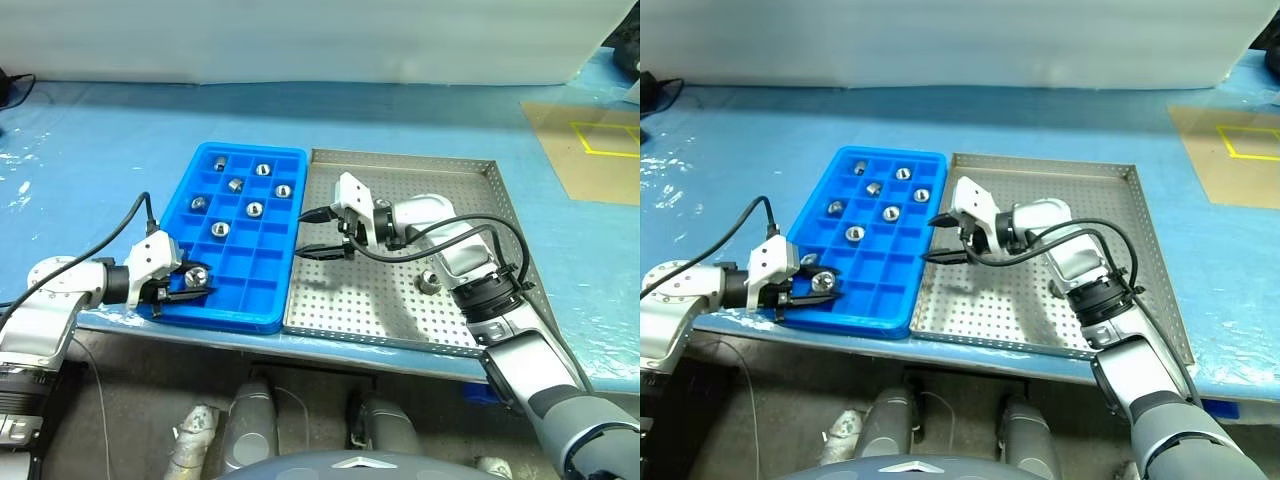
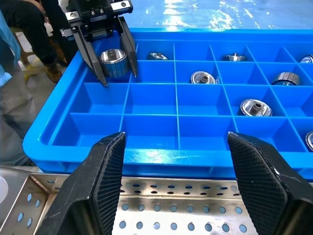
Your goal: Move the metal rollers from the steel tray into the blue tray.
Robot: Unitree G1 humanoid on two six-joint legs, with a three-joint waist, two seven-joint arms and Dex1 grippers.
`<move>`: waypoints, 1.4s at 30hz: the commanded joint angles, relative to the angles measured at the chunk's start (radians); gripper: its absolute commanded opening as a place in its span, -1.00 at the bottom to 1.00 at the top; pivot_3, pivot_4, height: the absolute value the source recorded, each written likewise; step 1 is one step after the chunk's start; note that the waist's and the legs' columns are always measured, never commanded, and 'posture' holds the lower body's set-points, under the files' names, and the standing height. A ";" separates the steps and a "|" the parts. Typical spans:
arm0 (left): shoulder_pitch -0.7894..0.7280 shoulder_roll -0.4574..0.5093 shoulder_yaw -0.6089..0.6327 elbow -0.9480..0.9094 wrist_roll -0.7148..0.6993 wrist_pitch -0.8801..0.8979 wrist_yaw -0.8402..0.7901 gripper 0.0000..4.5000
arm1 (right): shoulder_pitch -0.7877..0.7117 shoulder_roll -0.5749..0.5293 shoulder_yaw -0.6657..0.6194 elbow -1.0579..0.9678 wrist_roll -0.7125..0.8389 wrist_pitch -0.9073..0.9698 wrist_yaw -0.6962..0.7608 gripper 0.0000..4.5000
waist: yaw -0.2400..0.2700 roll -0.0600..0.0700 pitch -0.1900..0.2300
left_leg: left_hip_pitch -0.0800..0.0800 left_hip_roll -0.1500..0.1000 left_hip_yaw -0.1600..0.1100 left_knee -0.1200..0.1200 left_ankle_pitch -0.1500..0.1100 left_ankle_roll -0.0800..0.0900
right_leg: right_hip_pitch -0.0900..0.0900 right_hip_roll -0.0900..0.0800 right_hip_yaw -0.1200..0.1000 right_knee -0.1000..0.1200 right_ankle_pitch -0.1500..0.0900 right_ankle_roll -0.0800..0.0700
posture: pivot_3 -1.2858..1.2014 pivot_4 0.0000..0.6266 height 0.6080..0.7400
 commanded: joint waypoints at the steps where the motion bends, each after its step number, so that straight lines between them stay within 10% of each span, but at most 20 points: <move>1: -0.021 0.028 -0.005 0.014 0.018 -0.022 -0.006 0.48 | -0.001 -0.003 -0.032 -0.030 0.007 -0.011 -0.007 0.51 | 0.000 0.000 0.000 | 0.000 0.000 0.000 0.000 0.000 0.000 | 0.000 0.000 0.000 0.000 0.000 0.000 | 0.10 -0.52 1.00; 5: -0.042 0.007 -0.004 0.047 0.044 -0.079 0.031 0.99 | -0.001 -0.007 -0.039 -0.026 0.006 -0.012 -0.014 0.51 | -0.003 0.000 0.000 | 0.000 0.000 0.000 0.000 0.000 -0.001 | 0.000 0.000 0.000 0.000 0.000 0.000 | 0.10 -0.52 1.00; 23: -0.353 -0.437 -0.145 0.043 -0.102 0.084 0.177 0.99 | 0.166 -0.187 -0.222 -0.080 0.006 0.065 -0.140 0.51 | -0.003 -0.001 0.000 | 0.000 -0.002 0.000 0.004 0.002 -0.002 | 0.002 0.000 0.000 0.001 0.000 0.000 | 0.00 -0.52 1.00; 42: -0.491 -0.531 -0.265 0.333 -0.018 -0.081 0.006 0.99 | 0.577 -0.289 -0.380 -0.356 0.050 0.219 -0.294 0.51 | -0.067 0.000 -0.001 | 0.004 -0.001 0.001 0.006 -0.002 0.004 | 0.005 0.001 0.004 0.000 0.001 0.002 | -0.18 -0.52 1.00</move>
